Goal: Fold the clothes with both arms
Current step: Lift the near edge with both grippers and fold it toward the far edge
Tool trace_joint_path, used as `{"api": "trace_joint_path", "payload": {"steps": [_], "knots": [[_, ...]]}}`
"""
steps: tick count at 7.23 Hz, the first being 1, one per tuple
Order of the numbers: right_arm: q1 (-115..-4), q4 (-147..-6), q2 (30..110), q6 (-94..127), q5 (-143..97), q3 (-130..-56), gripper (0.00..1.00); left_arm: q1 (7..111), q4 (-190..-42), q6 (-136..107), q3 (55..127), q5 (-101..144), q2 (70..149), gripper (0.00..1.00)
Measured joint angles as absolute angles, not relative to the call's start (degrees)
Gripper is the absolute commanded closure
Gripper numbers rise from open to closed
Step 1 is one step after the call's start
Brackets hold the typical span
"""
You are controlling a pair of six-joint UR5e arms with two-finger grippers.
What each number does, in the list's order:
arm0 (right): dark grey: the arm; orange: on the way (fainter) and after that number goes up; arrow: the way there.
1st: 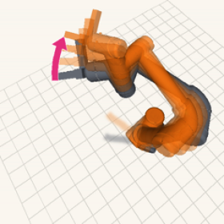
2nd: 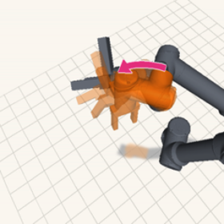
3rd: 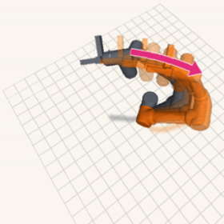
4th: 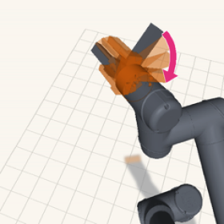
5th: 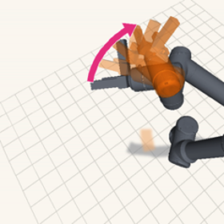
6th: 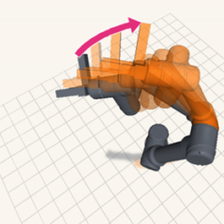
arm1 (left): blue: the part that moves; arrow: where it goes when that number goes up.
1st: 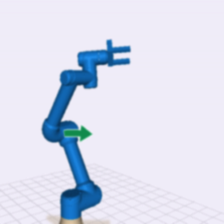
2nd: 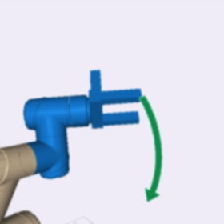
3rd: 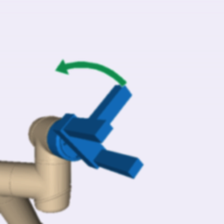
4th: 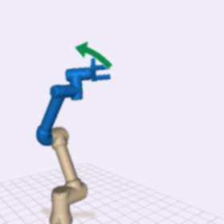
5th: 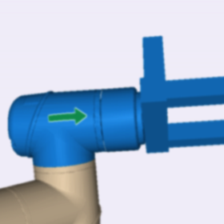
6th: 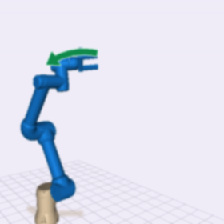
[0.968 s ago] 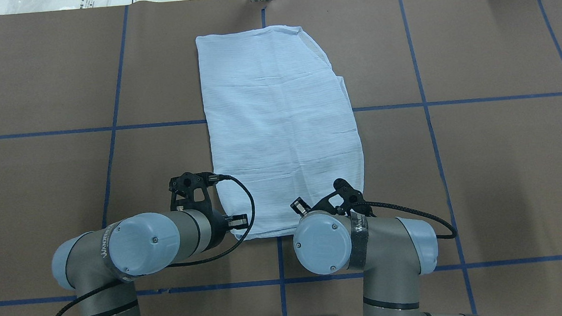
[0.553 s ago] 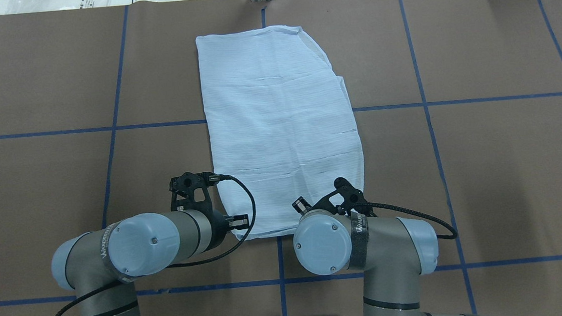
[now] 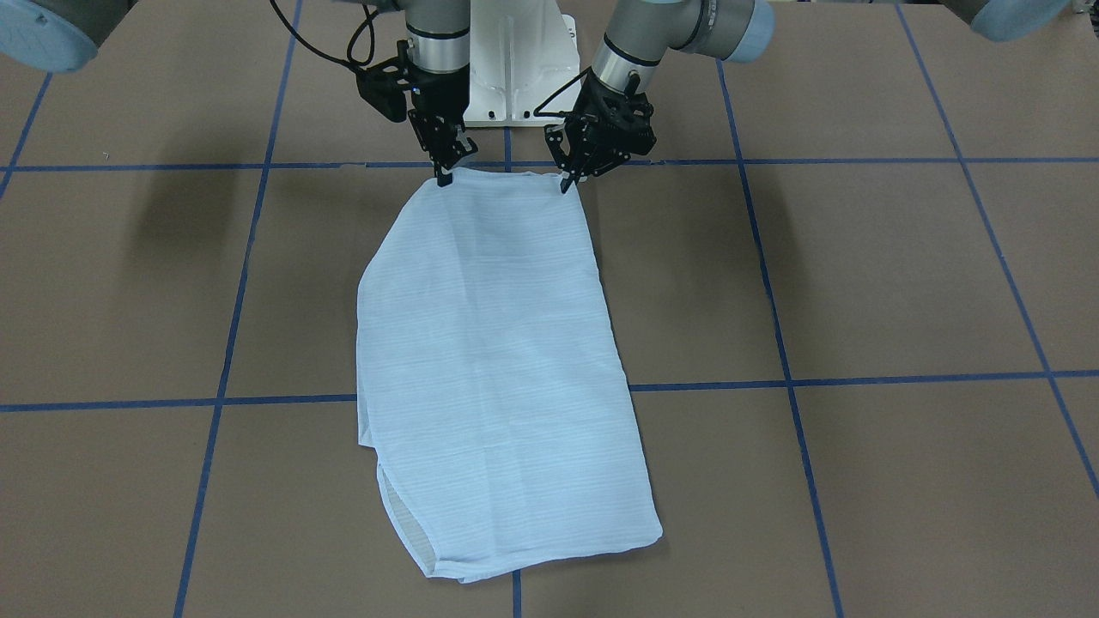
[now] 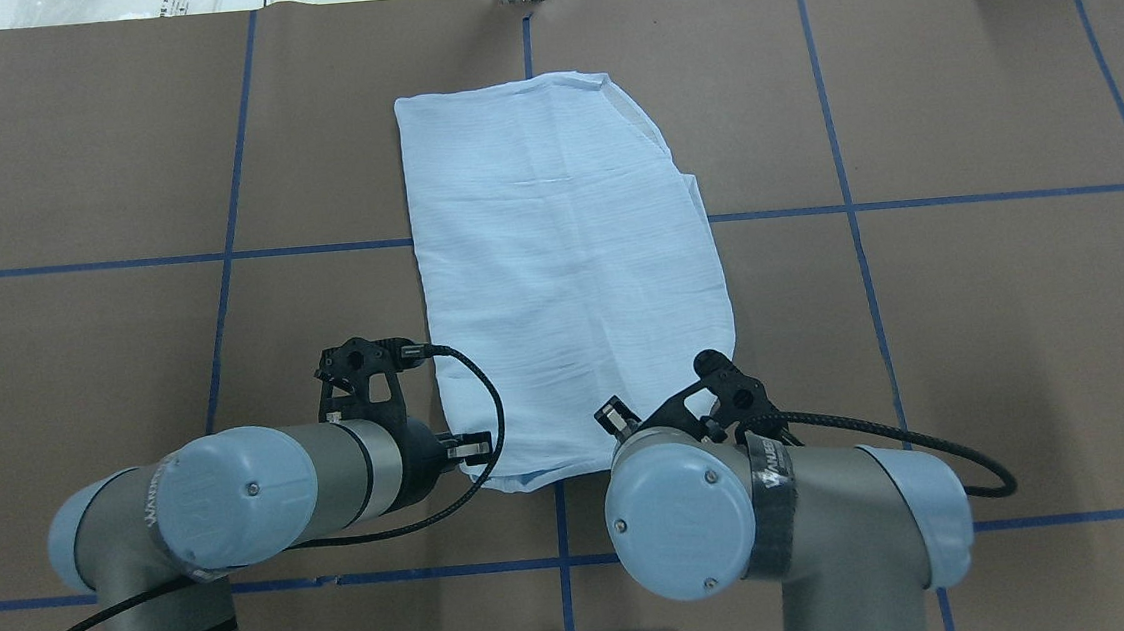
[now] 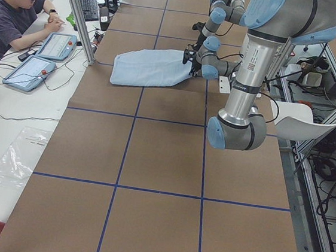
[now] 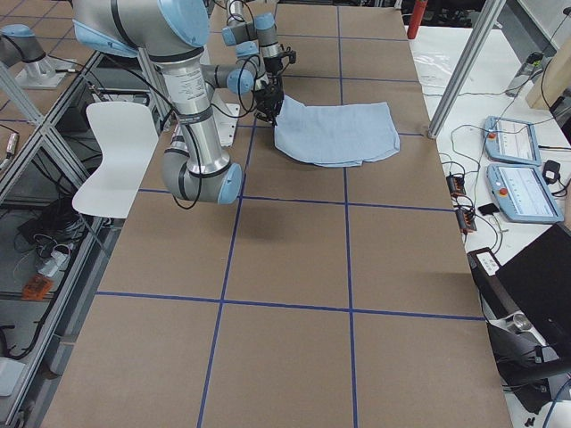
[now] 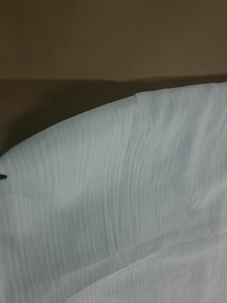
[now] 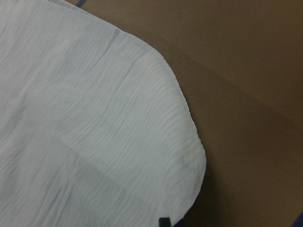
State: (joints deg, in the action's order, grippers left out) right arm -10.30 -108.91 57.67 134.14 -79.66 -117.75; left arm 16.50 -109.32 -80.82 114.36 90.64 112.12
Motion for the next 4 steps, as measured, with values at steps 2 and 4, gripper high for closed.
{"api": "trace_joint_path", "payload": {"steps": [2, 4], "knots": [[-7.3, -117.7, 56.9, 134.7, -78.5, -126.6, 1.00, 16.3, -98.6, -80.8, 125.1, 92.5, 112.1, 1.00], [-6.7, -123.7, 53.4, 134.6, -78.0, -130.3, 1.00, 16.1, -89.7, -80.8, 132.0, 94.0, 112.7, 1.00]]}}
